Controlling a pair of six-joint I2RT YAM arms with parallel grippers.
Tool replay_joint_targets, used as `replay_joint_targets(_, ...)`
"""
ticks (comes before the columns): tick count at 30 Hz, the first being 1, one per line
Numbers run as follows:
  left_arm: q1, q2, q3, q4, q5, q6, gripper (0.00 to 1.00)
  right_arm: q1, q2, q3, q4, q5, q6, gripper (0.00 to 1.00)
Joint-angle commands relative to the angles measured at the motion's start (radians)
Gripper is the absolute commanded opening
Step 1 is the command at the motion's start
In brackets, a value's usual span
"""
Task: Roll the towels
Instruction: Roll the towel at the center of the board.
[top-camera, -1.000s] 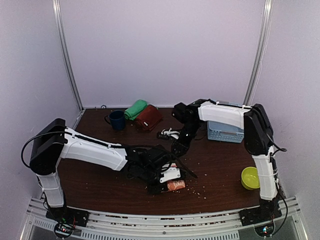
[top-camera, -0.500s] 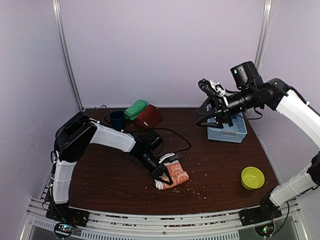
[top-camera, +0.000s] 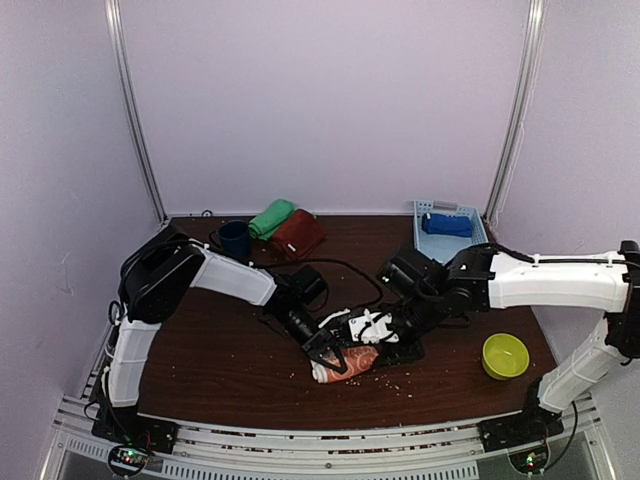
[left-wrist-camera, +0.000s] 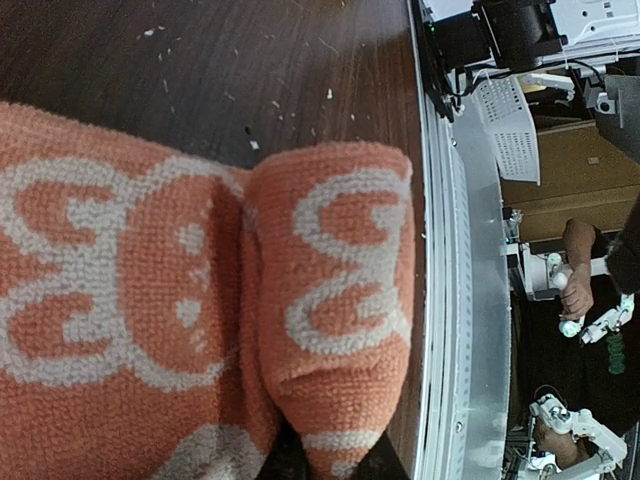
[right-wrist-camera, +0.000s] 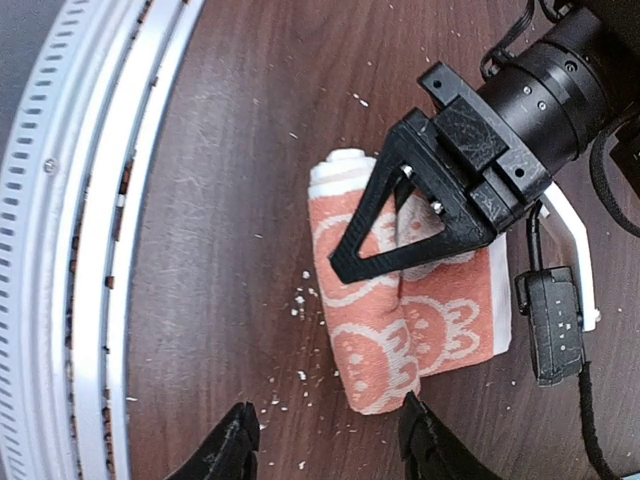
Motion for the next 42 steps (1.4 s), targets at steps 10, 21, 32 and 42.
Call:
replay_joint_targets(10,-0.005,0.065,-0.029,-0.097,-0.095,0.003,0.18,0.052,0.205,-0.061,0.264,0.173,-0.063,0.54)
replay_joint_targets(21,0.014,0.016,-0.036,-0.097,-0.085,0.008,0.25,0.054,0.260,-0.122,0.313,0.213,-0.133,0.40)
replay_joint_targets(32,0.139,-0.250,-0.126,-0.148,-0.273,0.055,0.35,0.038,0.352,0.011,0.108,0.062,-0.096,0.20)
replay_joint_targets(42,0.148,-0.758,-0.378,0.053,-0.819,-0.096,0.37,-0.076,0.484,0.247,-0.158,-0.206,0.017,0.18)
